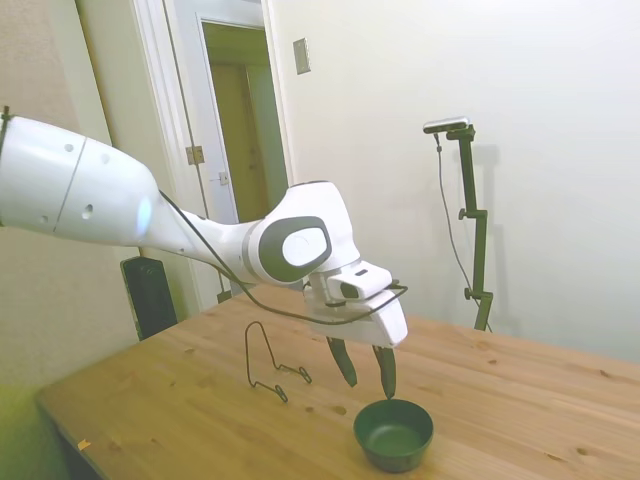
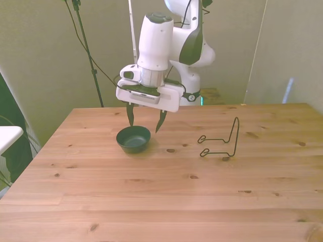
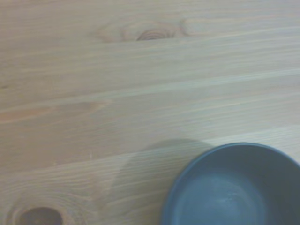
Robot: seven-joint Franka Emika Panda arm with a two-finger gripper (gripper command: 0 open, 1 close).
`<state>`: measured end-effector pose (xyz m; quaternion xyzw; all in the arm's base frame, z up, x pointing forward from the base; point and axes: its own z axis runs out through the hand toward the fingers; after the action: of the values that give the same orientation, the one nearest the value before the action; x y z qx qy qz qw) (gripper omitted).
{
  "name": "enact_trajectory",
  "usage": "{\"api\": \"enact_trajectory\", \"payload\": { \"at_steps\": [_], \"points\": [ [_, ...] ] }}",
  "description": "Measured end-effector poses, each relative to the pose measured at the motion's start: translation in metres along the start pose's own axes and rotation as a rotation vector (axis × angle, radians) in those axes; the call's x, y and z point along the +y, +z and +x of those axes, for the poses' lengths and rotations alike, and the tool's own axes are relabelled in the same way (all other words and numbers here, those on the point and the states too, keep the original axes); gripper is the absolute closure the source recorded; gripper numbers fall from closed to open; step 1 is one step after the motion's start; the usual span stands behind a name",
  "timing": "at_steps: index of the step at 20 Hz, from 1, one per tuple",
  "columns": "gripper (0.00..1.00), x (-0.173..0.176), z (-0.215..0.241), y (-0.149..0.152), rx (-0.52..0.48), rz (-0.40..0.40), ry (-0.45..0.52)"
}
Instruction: Load the bowl
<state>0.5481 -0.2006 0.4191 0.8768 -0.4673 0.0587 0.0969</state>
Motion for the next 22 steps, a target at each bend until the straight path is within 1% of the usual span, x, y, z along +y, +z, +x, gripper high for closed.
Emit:
{"api": "enact_trajectory", "payload": {
  "at_steps": [3, 8, 15, 22],
  "points": [
    [0.0, -0.003, -0.005, 0.012, -0.005, -0.02, -0.016],
    [0.0, -0.003, -0.005, 0.028, -0.01, -0.028, -0.015],
    [0.0, -0.008, -0.007, 0.027, -0.002, -0.026, -0.011],
    [0.0, -0.002, -0.003, 0.041, -0.012, -0.043, 0.001]
  ]
}}
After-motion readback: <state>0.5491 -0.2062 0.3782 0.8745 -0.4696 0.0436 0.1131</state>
